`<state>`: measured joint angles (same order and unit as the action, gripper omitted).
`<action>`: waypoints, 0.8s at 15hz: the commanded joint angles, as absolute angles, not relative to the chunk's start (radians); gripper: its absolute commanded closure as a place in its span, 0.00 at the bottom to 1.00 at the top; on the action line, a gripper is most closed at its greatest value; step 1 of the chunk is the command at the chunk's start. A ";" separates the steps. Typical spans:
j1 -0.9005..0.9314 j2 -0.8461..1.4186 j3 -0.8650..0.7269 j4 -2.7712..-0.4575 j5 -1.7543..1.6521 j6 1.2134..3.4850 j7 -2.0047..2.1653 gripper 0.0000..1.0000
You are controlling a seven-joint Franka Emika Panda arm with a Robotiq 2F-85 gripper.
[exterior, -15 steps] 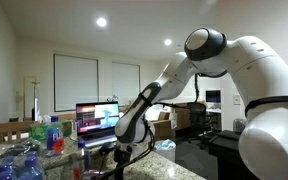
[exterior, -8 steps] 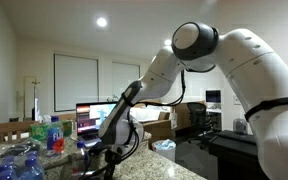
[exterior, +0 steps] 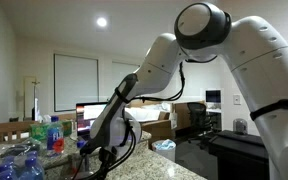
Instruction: Put the water bottles upright
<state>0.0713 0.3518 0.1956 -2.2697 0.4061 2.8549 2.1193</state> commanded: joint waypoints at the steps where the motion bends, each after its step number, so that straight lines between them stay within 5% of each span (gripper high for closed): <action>1: 0.137 0.249 0.166 -2.375 0.432 2.922 2.144 0.94; 12: 0.172 0.135 0.209 -2.389 0.513 3.009 2.118 0.94</action>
<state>0.1768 0.1816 0.1762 -2.3706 0.4446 2.9692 2.1443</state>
